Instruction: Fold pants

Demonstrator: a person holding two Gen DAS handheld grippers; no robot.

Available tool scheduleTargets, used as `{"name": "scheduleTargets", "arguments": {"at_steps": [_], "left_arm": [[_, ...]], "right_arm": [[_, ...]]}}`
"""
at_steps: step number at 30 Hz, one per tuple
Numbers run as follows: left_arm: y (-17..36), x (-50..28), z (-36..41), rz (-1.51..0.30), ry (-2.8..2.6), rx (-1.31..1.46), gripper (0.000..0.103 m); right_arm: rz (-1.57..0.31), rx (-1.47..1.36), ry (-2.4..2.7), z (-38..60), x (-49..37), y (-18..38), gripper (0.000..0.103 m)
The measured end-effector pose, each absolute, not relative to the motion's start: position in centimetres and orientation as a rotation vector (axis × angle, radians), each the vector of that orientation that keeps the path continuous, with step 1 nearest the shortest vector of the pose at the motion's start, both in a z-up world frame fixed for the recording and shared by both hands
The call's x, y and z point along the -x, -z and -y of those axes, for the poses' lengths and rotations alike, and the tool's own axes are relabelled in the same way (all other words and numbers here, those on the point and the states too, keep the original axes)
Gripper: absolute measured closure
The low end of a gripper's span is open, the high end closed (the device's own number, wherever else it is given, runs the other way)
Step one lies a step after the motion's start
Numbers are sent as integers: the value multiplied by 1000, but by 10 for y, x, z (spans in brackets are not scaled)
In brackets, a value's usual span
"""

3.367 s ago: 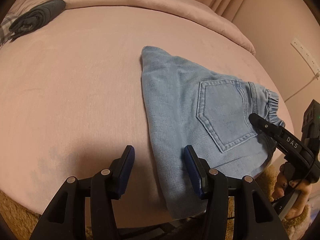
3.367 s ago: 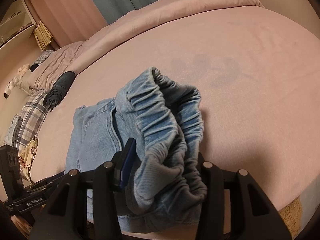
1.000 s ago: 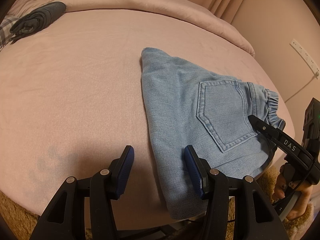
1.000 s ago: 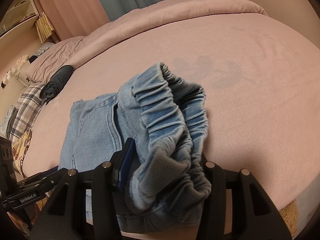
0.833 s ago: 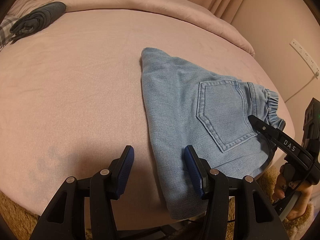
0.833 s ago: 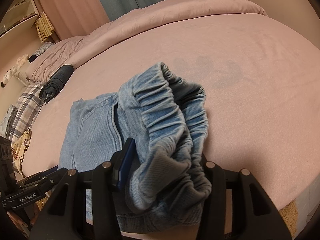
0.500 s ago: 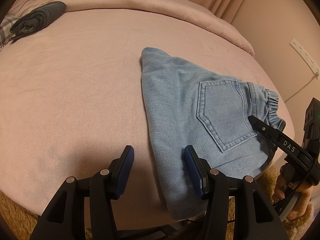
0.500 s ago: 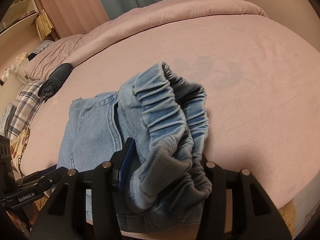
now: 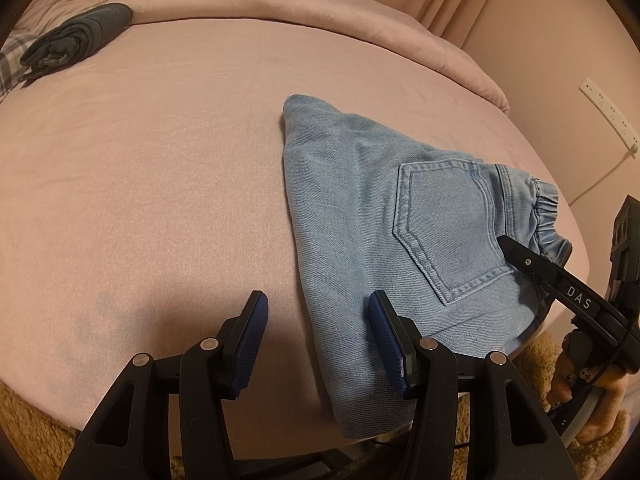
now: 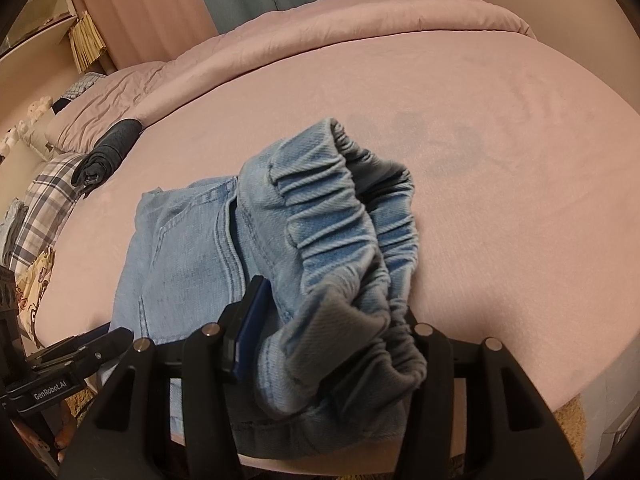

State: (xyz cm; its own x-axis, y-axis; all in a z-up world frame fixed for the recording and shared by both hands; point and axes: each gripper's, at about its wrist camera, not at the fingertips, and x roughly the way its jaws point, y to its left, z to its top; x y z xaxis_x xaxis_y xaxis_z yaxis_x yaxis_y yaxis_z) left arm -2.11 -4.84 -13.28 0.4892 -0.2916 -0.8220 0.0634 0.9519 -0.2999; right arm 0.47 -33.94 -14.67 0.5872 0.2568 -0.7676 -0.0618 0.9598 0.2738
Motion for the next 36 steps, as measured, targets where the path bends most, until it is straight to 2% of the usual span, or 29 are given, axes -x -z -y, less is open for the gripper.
{"name": "scheduleTargets", "arguments": {"at_steps": [4,7,9,10,11,18,20,21,28,32,36], "left_arm": [[132,23,50,-1038,211,240,49],[131,25,49,-1055,226,253,41],[130,26,52,-1062,242,233,35],[130,28,54,-1059,244,222,33],[129,29,54,-1050,239,213,32],[119,20,48,-1062,238,285,26],[113,18,44,-1027,217,295,14],[111,16,43,-1013,207,294,13],[133,-6,50,-1080,244,313,13],[133,-8,66,-1063,245,204,13],[135,-18,66,-1078,260,223,13]], "right_arm": [[-939,-216,-182,338,-2,144,52],[-954,-185,-174,335,2,140,47],[-965,-141,-141,334,6,137,32],[-974,-104,-90,334,9,136,15],[-981,-81,-53,336,11,135,10],[-963,-143,-97,357,24,122,11],[-943,-140,-96,361,27,117,7],[-933,-145,-98,363,27,116,7],[-1014,-265,-198,365,4,147,4],[-996,-254,-217,359,4,150,3],[-999,-273,-253,357,-2,153,4]]}}
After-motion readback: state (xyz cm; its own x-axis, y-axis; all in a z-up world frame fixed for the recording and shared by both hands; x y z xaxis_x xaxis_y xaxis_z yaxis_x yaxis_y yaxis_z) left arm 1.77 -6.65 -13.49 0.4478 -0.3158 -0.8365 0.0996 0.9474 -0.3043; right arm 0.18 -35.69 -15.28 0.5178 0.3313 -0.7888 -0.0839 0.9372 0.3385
